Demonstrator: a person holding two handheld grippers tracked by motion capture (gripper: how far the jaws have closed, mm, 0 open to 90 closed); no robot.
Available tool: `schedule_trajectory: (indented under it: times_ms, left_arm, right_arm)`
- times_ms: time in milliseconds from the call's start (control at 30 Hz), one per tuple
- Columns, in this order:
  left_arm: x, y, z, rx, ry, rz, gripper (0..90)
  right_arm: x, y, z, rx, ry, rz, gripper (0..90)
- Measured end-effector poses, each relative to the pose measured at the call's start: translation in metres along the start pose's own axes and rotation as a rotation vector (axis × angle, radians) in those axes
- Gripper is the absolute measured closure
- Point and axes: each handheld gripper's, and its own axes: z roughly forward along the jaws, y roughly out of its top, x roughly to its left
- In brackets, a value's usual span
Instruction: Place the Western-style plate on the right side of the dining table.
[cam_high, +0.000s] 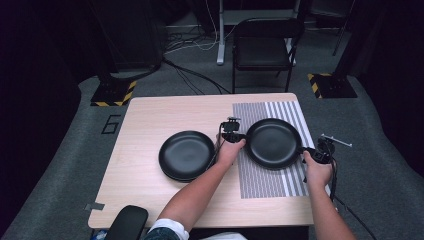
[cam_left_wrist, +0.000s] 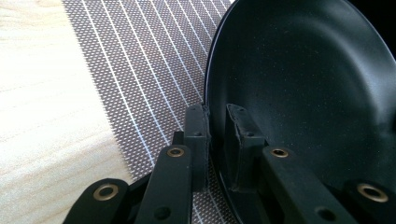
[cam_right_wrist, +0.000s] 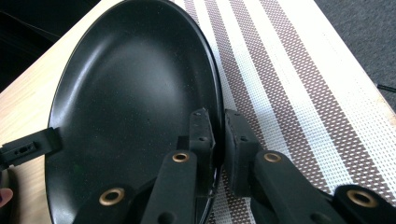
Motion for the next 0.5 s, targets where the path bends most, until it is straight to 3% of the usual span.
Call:
schedule_trajectory:
  times_ms: [167,267,300,333,367,400,433,467,500]
  left_arm:
    - [-0.001,-0.001,0.001,-0.008,0.016,0.006,78.8]
    - [-0.004,-0.001,-0.001,-0.020,0.071,0.072,82.2]
    - [-0.005,0.000,-0.003,-0.034,0.048,0.085,86.6]
    - [-0.005,0.002,-0.003,-0.040,-0.149,-0.004,90.0]
    - [-0.013,0.003,-0.002,-0.028,-0.143,-0.030,89.9]
    - [-0.022,0.003,-0.004,-0.038,-0.065,0.060,89.8]
    - [-0.036,0.002,-0.006,-0.088,-0.001,0.179,89.6]
    - [-0.042,0.002,-0.007,-0.099,0.018,0.214,88.4]
    - [-0.045,0.003,-0.008,-0.093,0.018,0.210,87.8]
  right_arm:
    - [0.000,0.000,0.002,0.000,-0.003,0.006,82.2]
    - [0.000,0.000,0.003,0.001,-0.015,0.006,82.1]
    - [0.000,0.000,0.003,-0.002,-0.010,0.017,81.2]
    - [0.000,0.000,0.004,-0.004,-0.005,0.028,81.2]
    - [0.000,0.001,0.004,-0.005,0.019,0.039,82.2]
    - [0.001,0.001,0.005,0.000,0.027,0.038,82.7]
    - [0.003,0.000,0.006,0.003,0.025,0.027,82.5]
    - [0.007,-0.001,0.006,0.000,0.018,0.018,82.1]
    - [0.009,-0.003,0.006,-0.007,-0.008,-0.004,82.7]
